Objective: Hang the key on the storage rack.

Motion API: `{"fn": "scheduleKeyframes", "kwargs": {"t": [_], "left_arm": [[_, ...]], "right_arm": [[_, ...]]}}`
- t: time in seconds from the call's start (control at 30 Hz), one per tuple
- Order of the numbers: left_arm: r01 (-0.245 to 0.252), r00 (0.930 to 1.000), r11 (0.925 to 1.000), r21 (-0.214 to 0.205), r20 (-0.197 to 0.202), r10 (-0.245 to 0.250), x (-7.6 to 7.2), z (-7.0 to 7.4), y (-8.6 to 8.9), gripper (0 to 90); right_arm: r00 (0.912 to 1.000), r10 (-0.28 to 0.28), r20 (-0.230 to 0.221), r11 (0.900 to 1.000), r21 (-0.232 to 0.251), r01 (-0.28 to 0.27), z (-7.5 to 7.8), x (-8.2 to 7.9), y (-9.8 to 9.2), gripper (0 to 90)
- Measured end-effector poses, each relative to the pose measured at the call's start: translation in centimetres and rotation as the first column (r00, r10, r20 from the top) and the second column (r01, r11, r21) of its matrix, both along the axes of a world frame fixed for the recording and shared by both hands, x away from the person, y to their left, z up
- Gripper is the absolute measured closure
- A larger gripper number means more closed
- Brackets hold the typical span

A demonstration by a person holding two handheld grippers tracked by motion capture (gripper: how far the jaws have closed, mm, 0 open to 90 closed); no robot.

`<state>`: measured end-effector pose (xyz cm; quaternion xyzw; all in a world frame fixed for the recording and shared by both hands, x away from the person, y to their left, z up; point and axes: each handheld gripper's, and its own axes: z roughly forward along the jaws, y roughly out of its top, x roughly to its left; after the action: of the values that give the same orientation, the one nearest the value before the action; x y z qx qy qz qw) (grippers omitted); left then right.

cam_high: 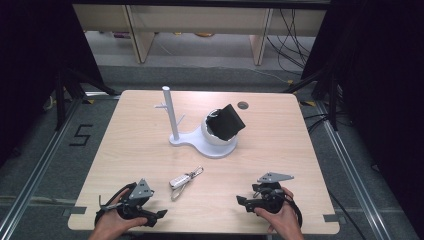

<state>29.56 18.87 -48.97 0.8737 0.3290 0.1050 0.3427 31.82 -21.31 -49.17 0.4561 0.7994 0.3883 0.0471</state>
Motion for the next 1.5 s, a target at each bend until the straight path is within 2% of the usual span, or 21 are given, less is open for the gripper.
{"fn": "scheduleKeyframes", "kwargs": {"t": [0.1, 0.13, 0.17, 0.23, 0.37, 0.4, 0.53, 0.63, 0.7, 0.87, 0.97, 1.03, 1.07, 1.1, 1.13, 1.17, 1.23, 1.27, 1.3, 1.4, 1.5], "left_arm": [[0.009, 1.0, 0.9999, 0.011, 0.001, -0.009, 0.1, 0.2, -0.1, 20.9], [0.015, 0.9999, 0.9999, -0.004, 0.004, -0.015, 0.1, 0.2, -0.2, 21.9], [0.02, 0.9998, 0.9998, 0.0, 0.007, -0.02, 0.2, 0.3, -0.3, 22.5], [0.022, 0.9997, 0.9998, -0.005, 0.012, -0.022, 0.4, 0.4, -0.7, 22.4], [0.038, 0.9989, 0.9993, 0.004, 0.028, -0.038, 1.2, 0.8, -1.8, 22.6], [0.043, 0.9984, 0.999, 0.01, 0.036, -0.044, 1.4, 1.0, -1.9, 22.8], [0.051, 0.9976, 0.9987, 0.008, 0.047, -0.051, 2.7, 2.2, -3.2, 25.1], [0.059, 0.9967, 0.9977, 0.033, 0.054, -0.061, 4.0, 2.9, -4.3, 27.0], [0.061, 0.9955, 0.9958, 0.068, 0.069, -0.066, 5.1, 3.4, -5.3, 27.9], [0.092, 0.9957, 0.9858, 0.141, -0.005, -0.092, 7.7, 3.4, -7.4, 31.1], [0.103, 0.9946, 0.9785, 0.179, -0.031, -0.099, 8.9, 3.2, -8.3, 33.1], [0.103, 0.9945, 0.9756, 0.194, -0.038, -0.097, 9.4, 3.1, -8.8, 35.4], [0.106, 0.9943, 0.972, 0.21, -0.039, -0.1, 9.6, 3.0, -9.1, 36.5], [0.111, 0.9936, 0.9669, 0.229, -0.045, -0.104, 9.8, 3.0, -9.4, 37.7], [0.118, 0.9925, 0.9645, 0.236, -0.057, -0.108, 10.1, 3.0, -9.8, 38.4], [0.128, 0.9903, 0.963, 0.238, -0.085, -0.11, 10.5, 3.0, -10.2, 39.3], [0.134, 0.9872, 0.957, 0.257, -0.119, -0.106, 10.8, 2.8, -10.9, 41.7], [0.147, 0.9852, 0.9495, 0.277, -0.126, -0.116, 11.2, 2.8, -11.3, 42.5], [0.142, 0.9857, 0.9489, 0.282, -0.128, -0.11, 11.4, 2.6, -11.5, 43.9], [0.144, 0.9844, 0.939, 0.312, -0.142, -0.104, 12.3, 2.4, -12.3, 49.3], [0.159, 0.9758, 0.9346, 0.318, -0.195, -0.1, 12.8, 2.1, -12.8, 51.6]], "right_arm": [[0.9998, 0.013, -0.014, 0.9996, -0.024, -0.013, -0.1, -0.5, 0.0, 22.1], [0.9997, 0.024, 0.009, 0.999, -0.038, -0.024, -0.2, -0.4, -0.1, 22.1], [0.9999, -0.004, -0.011, 0.9998, -0.019, 0.004, -0.3, -0.8, 0.1, 22.1], [0.9997, 0.011, -0.021, 0.9997, -0.024, -0.011, -0.3, -0.9, 0.0, 22.2], [0.9997, 0.023, -0.005, 0.9989, -0.041, -0.024, -0.4, -0.9, -0.3, 22.4], [0.9994, 0.025, -0.023, 0.9992, -0.03, -0.026, -0.3, -1.0, -0.3, 22.6], [0.9997, 0.008, -0.024, 0.9991, -0.041, -0.008, -0.2, -1.2, 0.1, 23.0], [0.9992, 0.04, -0.002, 0.9981, -0.047, -0.04, -0.4, -1.0, 0.0, 23.0], [0.9994, 0.03, -0.017, 0.999, -0.034, -0.03, -0.4, -1.1, 0.1, 23.2], [0.9996, 0.026, 0.006, 0.999, -0.035, -0.026, -0.2, -0.9, -0.4, 23.5], [0.9996, 0.027, -0.003, 0.9993, -0.024, -0.027, -0.2, -1.0, -0.2, 23.6], [0.9986, 0.05, 0.016, 0.9981, -0.036, -0.049, -0.2, -0.9, -0.3, 23.7], [0.9993, 0.035, -0.007, 0.9992, -0.017, -0.035, -0.1, -1.2, 0.0, 23.7], [0.9991, 0.041, -0.003, 0.9987, -0.031, -0.041, -0.1, -1.1, 0.0, 23.8], [0.9993, 0.038, -0.004, 0.9986, -0.036, -0.039, -0.1, -1.1, 0.0, 23.8], [0.9991, 0.042, 0.0, 0.9991, -0.01, -0.042, -0.2, -1.1, 0.1, 23.8], [0.9994, 0.034, 0.0, 0.999, -0.028, -0.034, -0.1, -1.1, 0.0, 23.9], [0.9986, 0.049, 0.018, 0.9983, -0.031, -0.049, -0.2, -1.0, 0.0, 24.0], [0.9992, 0.04, 0.0, 0.9991, -0.013, -0.04, -0.2, -1.1, 0.1, 24.0], [0.9985, 0.053, 0.009, 0.9985, -0.013, -0.053, -0.2, -1.0, 0.0, 24.1], [0.9976, 0.065, 0.026, 0.9974, -0.033, -0.064, -0.2, -0.9, -0.1, 24.2]]}}
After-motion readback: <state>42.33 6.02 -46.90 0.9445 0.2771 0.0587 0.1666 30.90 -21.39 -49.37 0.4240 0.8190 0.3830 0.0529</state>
